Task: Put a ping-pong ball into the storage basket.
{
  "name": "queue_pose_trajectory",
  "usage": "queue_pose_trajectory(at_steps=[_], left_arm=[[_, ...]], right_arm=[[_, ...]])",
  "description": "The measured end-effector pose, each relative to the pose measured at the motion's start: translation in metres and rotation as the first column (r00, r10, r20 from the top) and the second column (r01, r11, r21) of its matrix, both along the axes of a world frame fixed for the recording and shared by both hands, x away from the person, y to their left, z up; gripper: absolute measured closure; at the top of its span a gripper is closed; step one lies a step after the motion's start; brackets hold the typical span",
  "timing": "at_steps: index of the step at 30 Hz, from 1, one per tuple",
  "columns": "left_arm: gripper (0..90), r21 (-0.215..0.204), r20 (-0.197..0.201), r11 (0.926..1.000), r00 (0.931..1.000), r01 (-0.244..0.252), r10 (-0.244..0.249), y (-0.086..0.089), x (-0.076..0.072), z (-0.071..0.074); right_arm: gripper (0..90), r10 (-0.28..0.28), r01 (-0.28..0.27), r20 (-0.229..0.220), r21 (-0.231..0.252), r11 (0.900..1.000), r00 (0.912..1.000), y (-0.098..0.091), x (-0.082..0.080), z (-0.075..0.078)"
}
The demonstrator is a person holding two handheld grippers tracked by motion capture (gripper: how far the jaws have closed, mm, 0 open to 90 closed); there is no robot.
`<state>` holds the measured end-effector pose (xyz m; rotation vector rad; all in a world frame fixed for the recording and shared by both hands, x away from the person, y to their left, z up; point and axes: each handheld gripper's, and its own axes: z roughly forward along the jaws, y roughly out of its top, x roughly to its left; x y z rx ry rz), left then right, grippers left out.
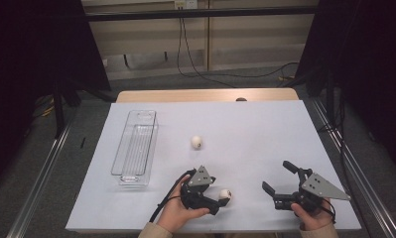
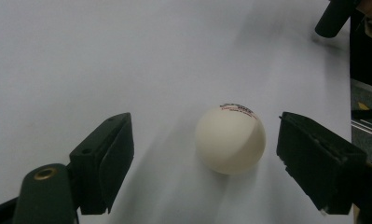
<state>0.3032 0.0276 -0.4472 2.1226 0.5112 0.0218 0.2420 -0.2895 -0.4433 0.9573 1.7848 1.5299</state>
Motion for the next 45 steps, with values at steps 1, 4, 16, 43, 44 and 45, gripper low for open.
queue_pose_trajectory(at_steps=[1,4,16,43,44,45], left_arm=[[19.0,0.001,-0.003,1.0000,1.0000,0.000,0.000,0.000,0.000,0.000],[19.6,-0.007,-0.008,0.9999,0.9999,0.009,-0.009,-0.002,0.000,-0.001],[21.0,0.002,-0.007,0.9998,0.9998,0.020,-0.020,-0.004,-0.001,-0.002],[25.9,0.028,-0.007,0.9991,0.9995,0.030,-0.030,-0.009,-0.001,-0.002],[26.0,0.030,-0.007,0.9991,0.9995,0.031,-0.031,-0.010,-0.001,-0.003],[26.1,0.032,-0.007,0.9990,0.9995,0.032,-0.032,-0.010,-0.001,-0.003]], right_arm=[[2.7,0.001,-0.001,0.001,-0.001,1.0000,1.0000,0.000,0.000,0.000],[2.7,0.002,-0.002,0.001,-0.001,1.0000,1.0000,0.001,0.000,0.000],[2.7,-0.002,0.002,-0.002,0.007,1.0000,1.0000,-0.001,0.000,0.000],[2.8,-0.003,0.003,-0.001,0.004,1.0000,1.0000,0.000,0.000,0.000],[2.8,-0.003,0.003,-0.003,0.004,1.0000,1.0000,0.000,0.000,0.000],[2.8,-0.002,0.002,-0.004,0.004,1.0000,1.0000,0.000,0.000,0.000]])
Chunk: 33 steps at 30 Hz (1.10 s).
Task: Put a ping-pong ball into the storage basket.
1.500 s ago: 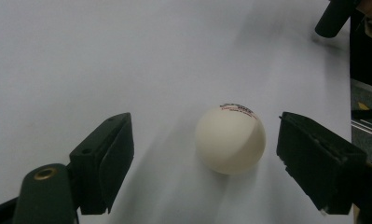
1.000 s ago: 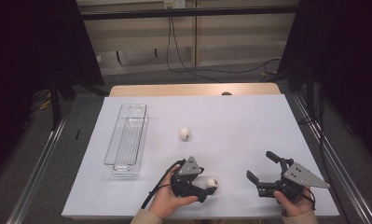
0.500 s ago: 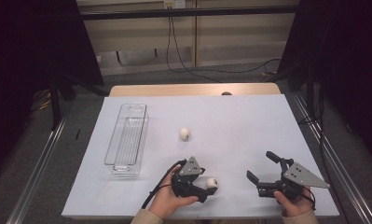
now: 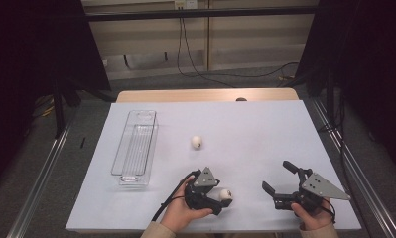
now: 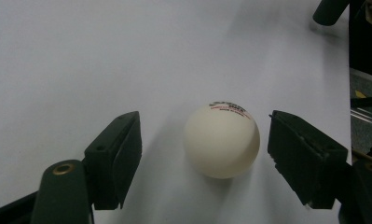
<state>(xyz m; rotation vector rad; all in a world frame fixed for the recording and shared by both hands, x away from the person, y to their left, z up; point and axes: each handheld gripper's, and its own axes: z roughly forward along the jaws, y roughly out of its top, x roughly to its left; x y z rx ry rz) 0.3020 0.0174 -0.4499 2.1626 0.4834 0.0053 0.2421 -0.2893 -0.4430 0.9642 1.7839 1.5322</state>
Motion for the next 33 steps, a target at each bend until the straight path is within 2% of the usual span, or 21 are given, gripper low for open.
queue_pose_trajectory(at_steps=[33], left_arm=[[34.1,0.030,-0.023,0.9993,0.9995,0.023,-0.022,-0.0053,0.0002,-0.0026]], right_arm=[[2.9,0.004,-0.004,0.002,-0.009,1.0000,1.0000,0.0004,0.0000,0.0001]])
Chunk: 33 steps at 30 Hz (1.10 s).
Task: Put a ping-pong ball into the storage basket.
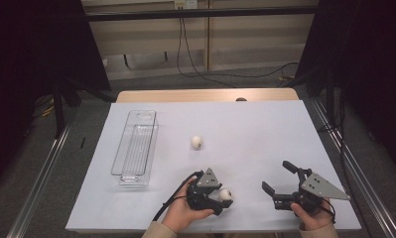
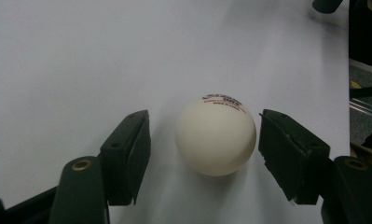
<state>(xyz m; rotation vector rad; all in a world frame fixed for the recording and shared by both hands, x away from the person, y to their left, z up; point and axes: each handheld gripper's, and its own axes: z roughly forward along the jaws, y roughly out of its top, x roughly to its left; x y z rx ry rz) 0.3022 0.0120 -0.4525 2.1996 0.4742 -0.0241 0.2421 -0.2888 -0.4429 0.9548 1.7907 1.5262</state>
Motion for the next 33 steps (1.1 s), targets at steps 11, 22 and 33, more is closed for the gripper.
queue_pose_trajectory(at_steps=[11,22,33], left_arm=[[34.7,0.024,-0.001,0.9997,0.9999,0.010,-0.010,-0.0023,0.0004,-0.0014],[37.2,0.036,-0.005,0.9993,0.9999,0.013,-0.013,-0.0054,0.0028,-0.0032],[40.9,0.037,-0.004,0.9992,0.9999,0.013,-0.013,-0.0068,0.0020,-0.0030]], right_arm=[[2.9,-0.002,0.002,0.000,0.001,1.0000,1.0000,-0.0005,0.0000,0.0000],[3.0,-0.005,0.005,0.001,0.001,1.0000,1.0000,-0.0004,-0.0002,0.0002],[3.1,-0.003,0.003,0.001,-0.002,1.0000,1.0000,-0.0003,0.0000,0.0000]])
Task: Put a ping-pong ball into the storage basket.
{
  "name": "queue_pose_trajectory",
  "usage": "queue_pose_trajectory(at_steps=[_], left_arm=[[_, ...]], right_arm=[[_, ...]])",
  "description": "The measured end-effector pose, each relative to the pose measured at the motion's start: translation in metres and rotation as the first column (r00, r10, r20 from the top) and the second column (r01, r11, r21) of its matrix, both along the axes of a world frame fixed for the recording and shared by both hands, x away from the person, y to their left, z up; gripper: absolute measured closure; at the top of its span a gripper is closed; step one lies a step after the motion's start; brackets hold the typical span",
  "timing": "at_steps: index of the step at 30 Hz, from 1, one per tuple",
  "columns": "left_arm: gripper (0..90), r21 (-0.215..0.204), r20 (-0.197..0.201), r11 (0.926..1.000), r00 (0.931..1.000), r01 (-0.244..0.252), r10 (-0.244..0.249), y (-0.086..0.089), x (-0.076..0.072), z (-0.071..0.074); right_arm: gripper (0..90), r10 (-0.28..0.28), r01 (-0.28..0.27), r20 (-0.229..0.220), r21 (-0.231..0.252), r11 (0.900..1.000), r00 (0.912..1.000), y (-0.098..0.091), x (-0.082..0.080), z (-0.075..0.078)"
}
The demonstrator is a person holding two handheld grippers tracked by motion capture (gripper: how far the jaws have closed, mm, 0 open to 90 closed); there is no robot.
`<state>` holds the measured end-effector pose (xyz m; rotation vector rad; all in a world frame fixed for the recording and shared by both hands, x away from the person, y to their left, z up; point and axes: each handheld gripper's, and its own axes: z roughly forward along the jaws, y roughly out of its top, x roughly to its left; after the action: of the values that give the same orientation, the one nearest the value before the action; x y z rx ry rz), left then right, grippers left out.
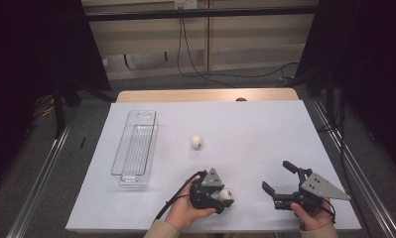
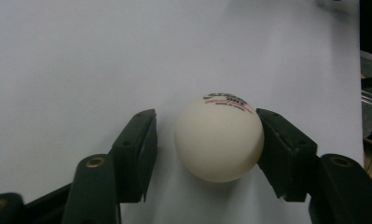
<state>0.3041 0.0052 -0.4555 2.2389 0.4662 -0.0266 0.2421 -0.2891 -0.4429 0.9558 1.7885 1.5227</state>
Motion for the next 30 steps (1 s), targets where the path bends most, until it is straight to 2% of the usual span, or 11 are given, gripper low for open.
queue_pose_trajectory(at_steps=[5,11,18,30], left_arm=[[46.1,0.017,0.008,0.9998,1.0000,0.005,-0.005,-0.001,0.000,0.001],[50.5,0.009,0.009,1.0000,1.0000,-0.001,0.001,-0.002,0.001,0.001],[50.9,0.011,0.011,0.9999,0.9999,0.000,0.000,-0.001,0.001,0.001],[50.9,-0.030,-0.005,0.9991,0.9995,-0.030,0.030,0.009,0.006,0.008]], right_arm=[[3.1,0.000,0.000,-0.002,0.001,1.0000,1.0000,0.000,0.000,0.000],[3.1,-0.003,0.003,0.000,0.001,1.0000,1.0000,-0.001,0.000,0.000],[3.1,-0.001,0.001,0.000,0.001,1.0000,1.0000,-0.001,0.000,0.000],[3.1,0.002,-0.002,0.001,-0.007,1.0000,1.0000,0.000,-0.001,0.000]])
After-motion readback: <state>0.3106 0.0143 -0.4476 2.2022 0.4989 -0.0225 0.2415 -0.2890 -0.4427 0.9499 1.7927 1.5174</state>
